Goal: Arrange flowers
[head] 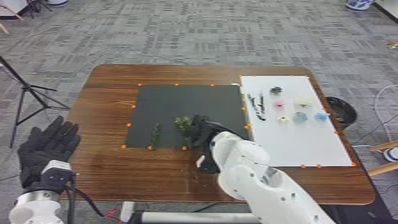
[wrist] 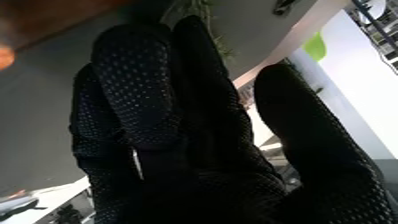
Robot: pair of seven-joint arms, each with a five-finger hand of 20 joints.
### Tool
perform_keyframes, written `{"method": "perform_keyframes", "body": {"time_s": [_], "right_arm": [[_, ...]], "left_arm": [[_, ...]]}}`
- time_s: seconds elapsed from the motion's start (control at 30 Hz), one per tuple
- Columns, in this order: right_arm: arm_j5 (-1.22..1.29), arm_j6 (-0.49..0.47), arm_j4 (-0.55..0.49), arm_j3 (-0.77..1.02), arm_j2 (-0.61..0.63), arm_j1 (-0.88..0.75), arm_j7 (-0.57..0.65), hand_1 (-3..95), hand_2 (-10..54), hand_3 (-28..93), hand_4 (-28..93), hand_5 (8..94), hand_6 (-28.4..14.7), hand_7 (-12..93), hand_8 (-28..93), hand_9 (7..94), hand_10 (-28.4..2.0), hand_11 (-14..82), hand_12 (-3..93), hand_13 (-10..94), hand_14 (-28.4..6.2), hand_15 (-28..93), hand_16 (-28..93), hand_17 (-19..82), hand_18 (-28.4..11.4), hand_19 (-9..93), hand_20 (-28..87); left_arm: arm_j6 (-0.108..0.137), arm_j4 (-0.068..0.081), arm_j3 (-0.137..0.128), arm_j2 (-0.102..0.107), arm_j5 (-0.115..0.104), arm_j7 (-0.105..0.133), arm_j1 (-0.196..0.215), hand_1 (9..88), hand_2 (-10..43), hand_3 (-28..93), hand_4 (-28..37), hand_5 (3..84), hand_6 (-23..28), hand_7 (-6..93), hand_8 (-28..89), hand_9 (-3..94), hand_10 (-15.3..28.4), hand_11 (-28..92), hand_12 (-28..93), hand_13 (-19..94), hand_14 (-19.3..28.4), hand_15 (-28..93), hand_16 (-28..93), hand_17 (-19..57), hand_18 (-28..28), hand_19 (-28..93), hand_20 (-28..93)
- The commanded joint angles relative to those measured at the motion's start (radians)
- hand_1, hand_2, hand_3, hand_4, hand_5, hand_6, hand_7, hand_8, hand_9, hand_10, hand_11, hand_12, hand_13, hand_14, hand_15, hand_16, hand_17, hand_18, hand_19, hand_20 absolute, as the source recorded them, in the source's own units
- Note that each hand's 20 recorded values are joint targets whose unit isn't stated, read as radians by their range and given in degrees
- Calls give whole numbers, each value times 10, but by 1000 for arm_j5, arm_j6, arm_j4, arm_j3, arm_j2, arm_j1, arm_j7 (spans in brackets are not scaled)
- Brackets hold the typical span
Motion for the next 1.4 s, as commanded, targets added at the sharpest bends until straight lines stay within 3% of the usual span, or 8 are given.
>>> {"method": "perform_keyframes", "body": {"time_s": [0.03,0.3,0.7,1.1,1.13,1.27,1.37,1.4], "right_arm": [[-41,34,32,-6,-22,-7,-8,245,179,744,-141,644,-88,399,-108,685,-237,128,140,797,-97,549,269,381,-274,869,185],[-33,53,9,-8,-5,-14,-2,243,177,747,-141,643,-87,402,-114,683,-238,131,138,795,-99,552,261,379,-272,867,183],[-18,-6,-17,9,-20,-38,-32,243,176,747,-143,644,-85,412,-113,668,-231,134,141,774,-108,559,261,357,-275,859,187],[-193,126,-84,-39,23,-30,-39,219,156,733,-144,644,-90,400,-112,657,-241,133,144,768,-110,571,255,354,-281,862,194],[-168,129,-83,-29,22,-32,-65,218,155,733,-144,645,-90,397,-111,655,-243,132,144,766,-110,573,256,354,-282,863,193],[-83,65,-78,6,11,-39,-109,215,151,738,-154,621,-96,270,-81,596,-245,127,147,722,-125,610,251,334,-281,857,185],[-76,123,-75,-6,18,-46,-131,215,150,740,-159,605,-100,221,-75,561,-245,123,145,692,-138,624,244,319,-281,848,183],[-54,129,-75,1,19,-50,-158,216,150,740,-159,605,-100,217,-74,557,-244,123,145,690,-139,625,241,318,-281,847,184]], "left_arm": [[6,4,12,17,-16,16,7,237,183,723,-283,445,80,149,-103,382,160,266,93,283,148,364,-65,-55,120,274,119],[3,4,6,21,-16,14,14,237,183,723,-283,445,80,150,-104,382,159,267,93,283,148,364,-65,-55,120,275,119],[-3,11,12,22,-13,-1,-1,236,182,725,-283,443,80,149,-103,382,159,267,92,281,149,365,-66,-55,120,275,118],[6,6,13,28,-29,19,9,236,183,723,-283,444,80,148,-103,382,160,267,93,282,149,365,-66,-55,119,275,119],[4,6,10,17,-21,9,6,236,184,723,-283,444,80,148,-103,382,160,267,93,281,149,366,-66,-55,119,275,119],[5,8,12,15,-20,5,0,238,184,721,-283,444,80,148,-103,382,160,267,92,281,149,366,-66,-55,119,275,119],[5,10,15,18,-18,6,-6,238,185,721,-283,444,81,148,-103,382,160,267,93,282,149,366,-66,-55,119,275,119],[-1,11,6,-7,6,-19,-12,238,185,720,-283,444,81,148,-103,382,160,268,93,282,149,366,-66,-55,119,275,119]]}}
